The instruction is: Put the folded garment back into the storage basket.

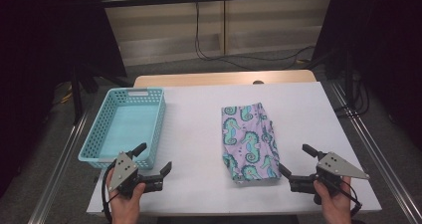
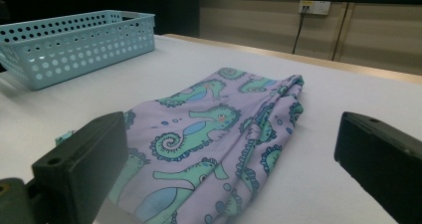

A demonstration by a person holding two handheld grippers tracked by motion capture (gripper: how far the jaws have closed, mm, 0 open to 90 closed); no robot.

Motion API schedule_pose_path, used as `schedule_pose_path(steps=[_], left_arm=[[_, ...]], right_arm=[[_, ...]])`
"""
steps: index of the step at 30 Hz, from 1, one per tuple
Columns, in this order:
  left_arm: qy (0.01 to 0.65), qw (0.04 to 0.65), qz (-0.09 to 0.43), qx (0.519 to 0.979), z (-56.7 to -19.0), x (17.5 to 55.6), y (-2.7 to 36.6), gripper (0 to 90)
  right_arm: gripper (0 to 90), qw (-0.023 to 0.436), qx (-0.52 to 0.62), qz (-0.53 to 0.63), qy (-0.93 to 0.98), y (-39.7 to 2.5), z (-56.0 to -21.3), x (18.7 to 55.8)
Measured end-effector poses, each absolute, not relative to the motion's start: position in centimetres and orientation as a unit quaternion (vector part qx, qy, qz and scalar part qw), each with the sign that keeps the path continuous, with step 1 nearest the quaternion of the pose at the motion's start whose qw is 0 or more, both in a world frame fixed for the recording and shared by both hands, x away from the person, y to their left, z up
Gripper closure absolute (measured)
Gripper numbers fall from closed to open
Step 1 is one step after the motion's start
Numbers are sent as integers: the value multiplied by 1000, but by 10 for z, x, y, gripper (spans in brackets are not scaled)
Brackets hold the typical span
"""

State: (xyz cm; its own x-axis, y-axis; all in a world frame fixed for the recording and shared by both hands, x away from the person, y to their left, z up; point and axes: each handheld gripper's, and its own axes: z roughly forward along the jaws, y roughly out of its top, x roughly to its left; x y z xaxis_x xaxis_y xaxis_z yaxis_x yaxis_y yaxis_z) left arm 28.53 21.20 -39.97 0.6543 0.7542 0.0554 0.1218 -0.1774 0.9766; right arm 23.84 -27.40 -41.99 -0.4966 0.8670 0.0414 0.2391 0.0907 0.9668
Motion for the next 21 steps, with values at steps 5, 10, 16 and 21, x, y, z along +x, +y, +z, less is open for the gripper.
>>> schedule_pose_path(steps=[5, 10, 16, 21], left_arm=[[300, 550, 272, 731, -402, 291, 208, 31], [282, 540, 251, 752, -406, 298, 194, 32], [272, 548, 237, 754, -405, 304, 174, 36], [262, 537, 232, 768, -403, 313, 165, 40]], right_arm=[[3, 294, 398, 541, 680, -271, -418, 239], [2, 295, 394, 541, 682, -268, -416, 239], [3, 294, 384, 539, 689, -263, -415, 242], [9, 282, 395, 537, 690, -259, -414, 244]])
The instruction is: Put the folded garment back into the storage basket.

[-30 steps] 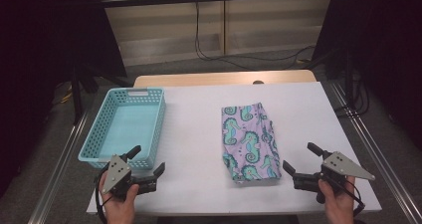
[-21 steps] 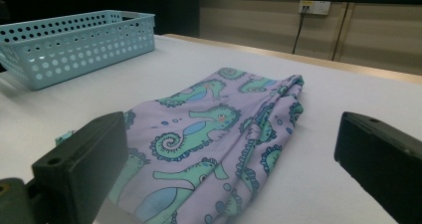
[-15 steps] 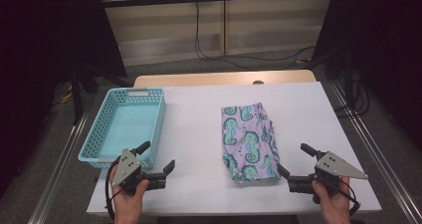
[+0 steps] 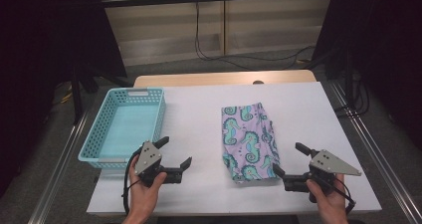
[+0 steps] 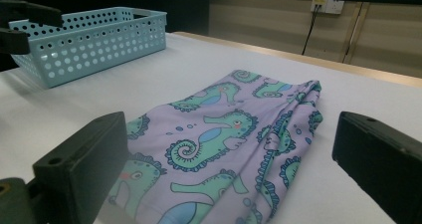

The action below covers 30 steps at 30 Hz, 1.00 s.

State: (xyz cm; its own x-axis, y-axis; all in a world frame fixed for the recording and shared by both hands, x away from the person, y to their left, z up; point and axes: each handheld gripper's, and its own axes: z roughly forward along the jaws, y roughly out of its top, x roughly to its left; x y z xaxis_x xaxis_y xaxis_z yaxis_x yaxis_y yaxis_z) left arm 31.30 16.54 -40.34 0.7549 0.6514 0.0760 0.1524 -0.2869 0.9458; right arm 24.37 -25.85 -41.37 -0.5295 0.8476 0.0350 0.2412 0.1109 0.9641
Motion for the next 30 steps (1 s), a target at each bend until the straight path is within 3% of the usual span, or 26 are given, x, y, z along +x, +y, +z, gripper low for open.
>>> schedule_pose_path(steps=[15, 19, 30], left_arm=[[256, 538, 227, 770, -399, 346, 124, 50], [254, 550, 196, 771, -400, 353, 114, 48], [248, 538, 187, 784, -407, 379, 98, 46]], right_arm=[[36, 252, 380, 526, 718, -237, -403, 246], [39, 252, 375, 517, 727, -232, -401, 248], [44, 229, 347, 493, 764, -218, -396, 261]])
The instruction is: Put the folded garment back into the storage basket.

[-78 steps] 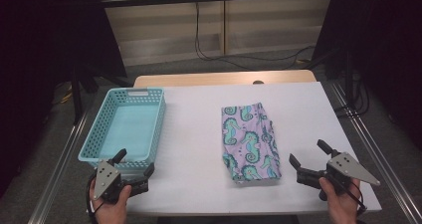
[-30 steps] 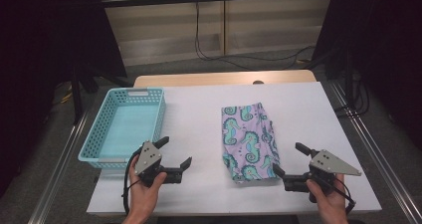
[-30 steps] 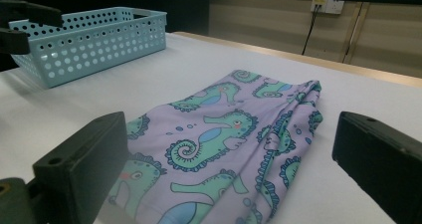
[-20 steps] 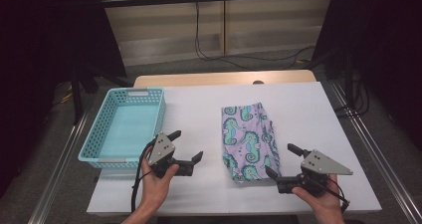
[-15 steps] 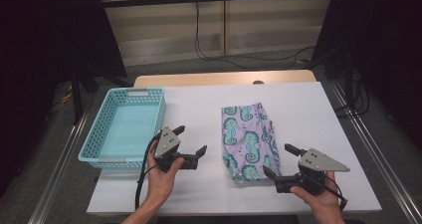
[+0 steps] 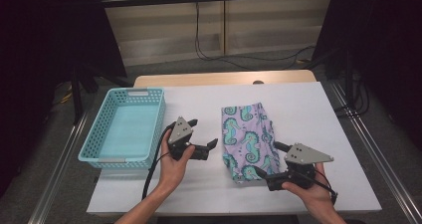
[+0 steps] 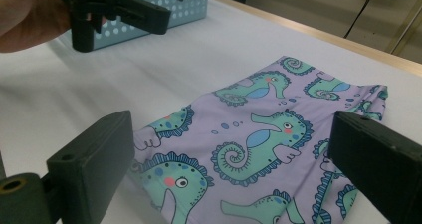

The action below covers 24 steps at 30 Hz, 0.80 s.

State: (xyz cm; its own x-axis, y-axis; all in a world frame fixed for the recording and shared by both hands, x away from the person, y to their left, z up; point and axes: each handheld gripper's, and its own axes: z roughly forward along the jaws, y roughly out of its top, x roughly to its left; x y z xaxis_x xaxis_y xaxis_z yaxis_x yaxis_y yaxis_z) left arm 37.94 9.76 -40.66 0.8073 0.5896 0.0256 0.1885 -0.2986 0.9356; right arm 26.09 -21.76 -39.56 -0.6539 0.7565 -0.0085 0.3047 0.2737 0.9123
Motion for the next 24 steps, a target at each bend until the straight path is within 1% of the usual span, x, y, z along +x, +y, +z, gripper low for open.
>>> schedule_pose_path(steps=[3, 5, 6, 8, 9, 10, 13, 14, 19, 21, 24], left_arm=[[247, 529, 192, 789, -407, 387, 94, 46], [244, 544, 193, 779, -407, 391, 90, 44], [242, 538, 197, 783, -407, 393, 89, 39], [247, 542, 206, 776, -408, 396, 84, 32], [241, 543, 201, 779, -408, 399, 82, 32], [239, 544, 204, 778, -409, 401, 79, 32], [239, 537, 207, 782, -409, 410, 73, 34], [236, 534, 209, 784, -410, 413, 70, 35], [237, 534, 203, 786, -413, 423, 61, 38], [240, 524, 204, 792, -414, 427, 57, 38], [243, 516, 202, 796, -416, 435, 51, 38]], right_arm=[[70, 209, 340, 477, 783, -217, -392, 268], [74, 197, 339, 474, 789, -217, -393, 272], [77, 194, 335, 471, 793, -216, -394, 274], [78, 186, 335, 470, 795, -216, -394, 275], [78, 172, 325, 471, 802, -215, -395, 279], [78, 172, 325, 471, 802, -215, -395, 279], [96, 150, 314, 474, 809, -215, -395, 283], [95, 150, 310, 466, 815, -214, -395, 284], [98, 108, 297, 443, 839, -213, -401, 286], [99, 94, 292, 431, 849, -211, -404, 286], [118, 93, 286, 414, 859, -208, -406, 285]])
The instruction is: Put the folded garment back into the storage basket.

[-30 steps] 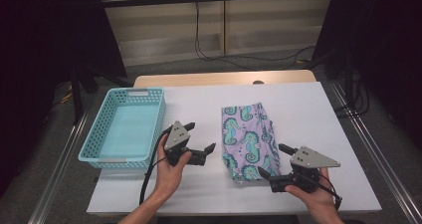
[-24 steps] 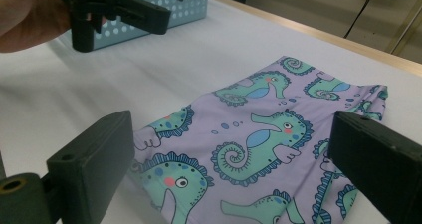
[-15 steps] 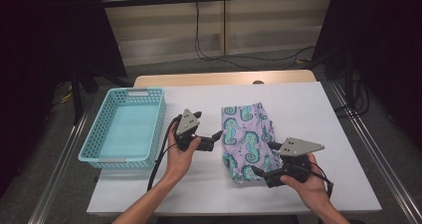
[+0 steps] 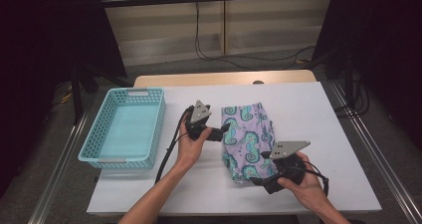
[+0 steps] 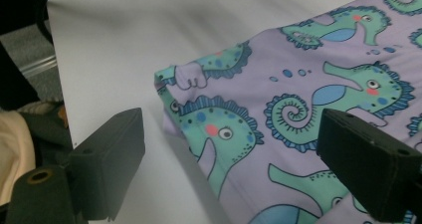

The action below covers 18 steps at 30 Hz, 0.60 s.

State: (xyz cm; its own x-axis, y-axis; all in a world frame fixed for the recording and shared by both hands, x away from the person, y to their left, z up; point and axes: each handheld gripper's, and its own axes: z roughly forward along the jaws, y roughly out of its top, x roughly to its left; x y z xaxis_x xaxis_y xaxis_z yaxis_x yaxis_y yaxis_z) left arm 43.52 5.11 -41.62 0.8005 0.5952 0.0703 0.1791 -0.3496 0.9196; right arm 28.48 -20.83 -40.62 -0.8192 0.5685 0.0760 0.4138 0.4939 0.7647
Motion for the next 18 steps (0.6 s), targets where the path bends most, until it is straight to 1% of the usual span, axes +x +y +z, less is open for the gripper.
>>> schedule_pose_path(steps=[5, 6, 11, 12, 13, 18], left_arm=[[253, 513, 198, 796, -419, 443, 45, 39], [254, 514, 195, 796, -420, 444, 43, 39], [252, 511, 193, 799, -421, 444, 38, 39], [251, 510, 191, 800, -422, 445, 37, 39], [250, 506, 193, 803, -421, 445, 37, 39], [256, 507, 181, 803, -421, 449, 34, 39]], right_arm=[[157, 92, 261, 380, 882, -201, -408, 286], [169, 81, 255, 375, 887, -198, -409, 284], [179, 75, 238, 356, 900, -189, -417, 285], [183, 86, 230, 348, 905, -190, -419, 287], [187, 88, 228, 344, 907, -191, -421, 288], [251, 83, 210, 320, 920, -190, -430, 295]])
